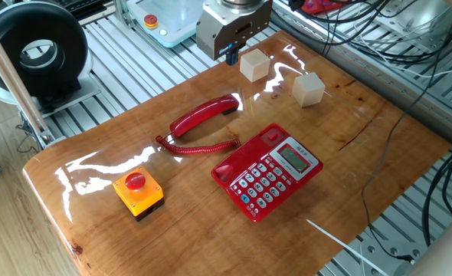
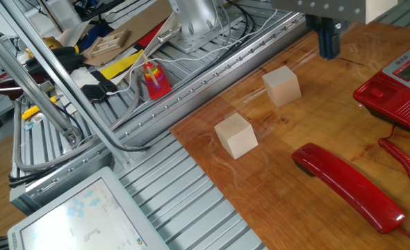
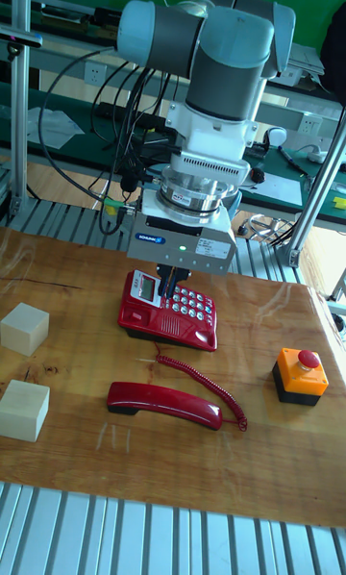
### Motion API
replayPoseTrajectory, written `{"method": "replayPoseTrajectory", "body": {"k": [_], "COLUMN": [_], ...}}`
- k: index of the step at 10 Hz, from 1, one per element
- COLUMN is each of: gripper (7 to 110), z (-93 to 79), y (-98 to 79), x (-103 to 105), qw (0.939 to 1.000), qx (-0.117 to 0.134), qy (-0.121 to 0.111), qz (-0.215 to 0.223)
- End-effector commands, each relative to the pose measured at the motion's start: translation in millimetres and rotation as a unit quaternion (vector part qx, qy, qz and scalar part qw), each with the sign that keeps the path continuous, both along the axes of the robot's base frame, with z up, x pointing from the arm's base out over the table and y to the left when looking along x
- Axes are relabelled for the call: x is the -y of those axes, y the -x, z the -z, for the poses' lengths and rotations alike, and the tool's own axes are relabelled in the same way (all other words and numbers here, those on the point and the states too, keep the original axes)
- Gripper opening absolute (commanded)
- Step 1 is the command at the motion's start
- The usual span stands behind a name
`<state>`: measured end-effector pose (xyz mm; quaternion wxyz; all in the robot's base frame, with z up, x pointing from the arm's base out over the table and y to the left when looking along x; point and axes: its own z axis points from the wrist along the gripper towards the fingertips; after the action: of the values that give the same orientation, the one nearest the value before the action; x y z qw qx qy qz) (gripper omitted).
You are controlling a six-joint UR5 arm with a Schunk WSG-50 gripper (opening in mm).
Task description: Place the handset of the telephone on the corresponding phone cradle
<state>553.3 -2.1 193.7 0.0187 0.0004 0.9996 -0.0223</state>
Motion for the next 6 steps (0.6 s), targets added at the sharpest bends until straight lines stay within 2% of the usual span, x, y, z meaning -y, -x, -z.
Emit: {"method": "replayPoseTrajectory", "body": {"k": [1,2,4,6], "gripper": [7,7,7,7], "z": [-1.1,-0.9,-1.1,-1.4], "y": [17.2,13.7,0.0,-6.2], "x": [-3,-7,-7,-9], "qw": [0.9993,0.9994,0.9998,0.9997], "qx": [-0.033,-0.027,0.001,0.013], "qy": [-0.007,-0.015,-0.016,-0.019], "qz": [0.016,0.017,0.009,0.007]}}
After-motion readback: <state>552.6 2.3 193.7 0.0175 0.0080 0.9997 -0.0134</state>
